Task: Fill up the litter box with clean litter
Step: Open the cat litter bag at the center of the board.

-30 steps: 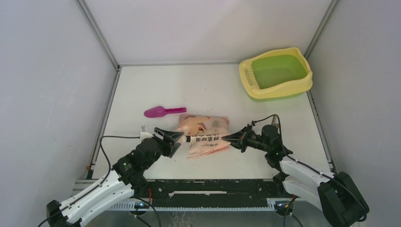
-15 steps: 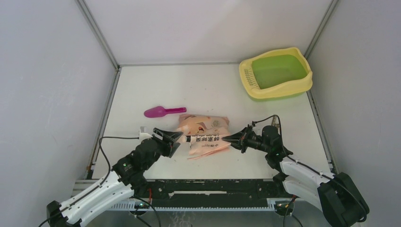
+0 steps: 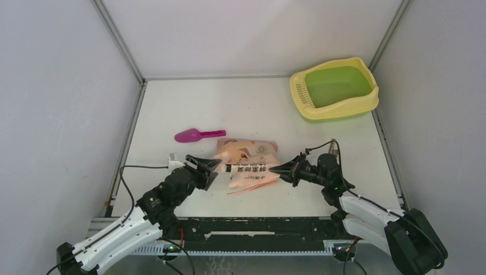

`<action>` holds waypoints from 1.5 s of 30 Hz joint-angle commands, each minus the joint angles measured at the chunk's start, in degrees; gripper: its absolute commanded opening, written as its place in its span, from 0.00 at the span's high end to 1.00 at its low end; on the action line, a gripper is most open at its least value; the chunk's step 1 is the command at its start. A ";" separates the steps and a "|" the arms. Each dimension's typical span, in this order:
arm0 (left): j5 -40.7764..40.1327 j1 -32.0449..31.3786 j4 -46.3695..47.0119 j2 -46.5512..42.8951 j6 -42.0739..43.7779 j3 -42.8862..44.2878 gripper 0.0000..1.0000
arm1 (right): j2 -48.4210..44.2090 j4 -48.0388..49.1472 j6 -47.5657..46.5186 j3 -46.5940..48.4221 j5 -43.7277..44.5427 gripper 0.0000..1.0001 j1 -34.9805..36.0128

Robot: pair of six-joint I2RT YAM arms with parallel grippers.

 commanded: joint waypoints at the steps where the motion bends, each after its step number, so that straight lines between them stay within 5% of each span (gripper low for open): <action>1: -1.91 -0.14 2.38 0.10 0.33 2.43 0.28 | -0.87 3.05 0.52 -0.31 0.32 1.00 0.35; 45: -3.52 -0.18 8.53 0.31 0.99 4.42 0.30 | 0.54 5.24 0.76 -1.58 1.31 1.00 2.14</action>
